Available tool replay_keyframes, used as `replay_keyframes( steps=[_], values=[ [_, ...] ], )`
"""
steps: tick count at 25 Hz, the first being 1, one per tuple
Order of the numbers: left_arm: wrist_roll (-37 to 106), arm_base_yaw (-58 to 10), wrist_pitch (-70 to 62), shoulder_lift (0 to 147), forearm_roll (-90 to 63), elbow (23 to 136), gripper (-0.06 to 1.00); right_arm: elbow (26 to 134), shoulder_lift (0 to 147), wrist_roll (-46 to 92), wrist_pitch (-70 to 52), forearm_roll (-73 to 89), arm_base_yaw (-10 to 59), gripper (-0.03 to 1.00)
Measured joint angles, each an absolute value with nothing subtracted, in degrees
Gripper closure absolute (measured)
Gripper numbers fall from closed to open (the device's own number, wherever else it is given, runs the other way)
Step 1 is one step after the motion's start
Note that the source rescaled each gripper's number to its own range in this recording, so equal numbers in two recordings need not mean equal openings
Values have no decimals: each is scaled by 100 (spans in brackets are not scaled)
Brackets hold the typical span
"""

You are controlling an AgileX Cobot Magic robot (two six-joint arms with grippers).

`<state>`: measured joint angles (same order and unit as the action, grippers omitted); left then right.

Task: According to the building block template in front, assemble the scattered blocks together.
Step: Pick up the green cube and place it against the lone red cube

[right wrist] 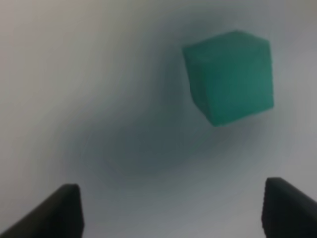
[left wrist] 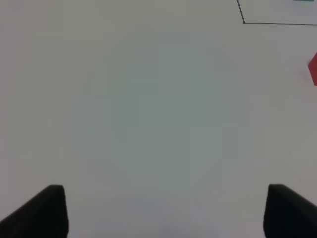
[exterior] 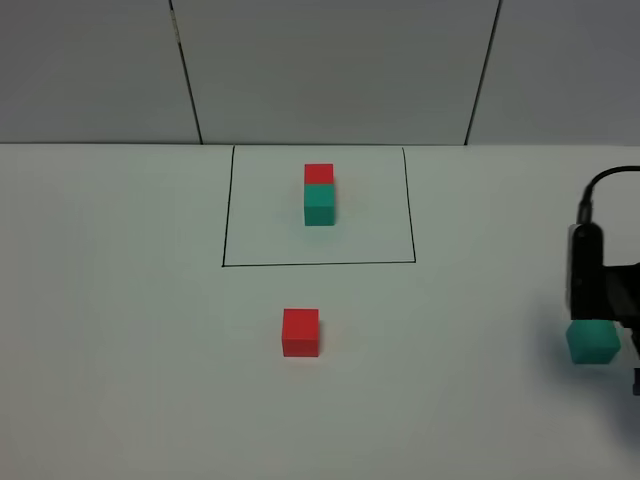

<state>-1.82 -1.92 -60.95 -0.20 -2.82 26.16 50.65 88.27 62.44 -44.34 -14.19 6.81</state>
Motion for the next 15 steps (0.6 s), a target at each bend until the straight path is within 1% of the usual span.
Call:
replay_keyframes(
  steps=[3,6,12,15],
  values=[
    [-182,-192,-6095,-20,-282,2616,16,5072,9013,6240,-4102,-2126,1044,-1],
    [-182,-192,-6095,-20,-282,2616,16,5152,9191,5955,-3825,-2614,1098,-1],
    [-182,-192,-6095,-20,-282,2616,16,5396,9511,5865,-4062,-2466,1098,0],
    [-182,-192,-6095,-20,-282,2616,16,5492,9581,5910,-3912,-2254,1088,2]
  ],
)
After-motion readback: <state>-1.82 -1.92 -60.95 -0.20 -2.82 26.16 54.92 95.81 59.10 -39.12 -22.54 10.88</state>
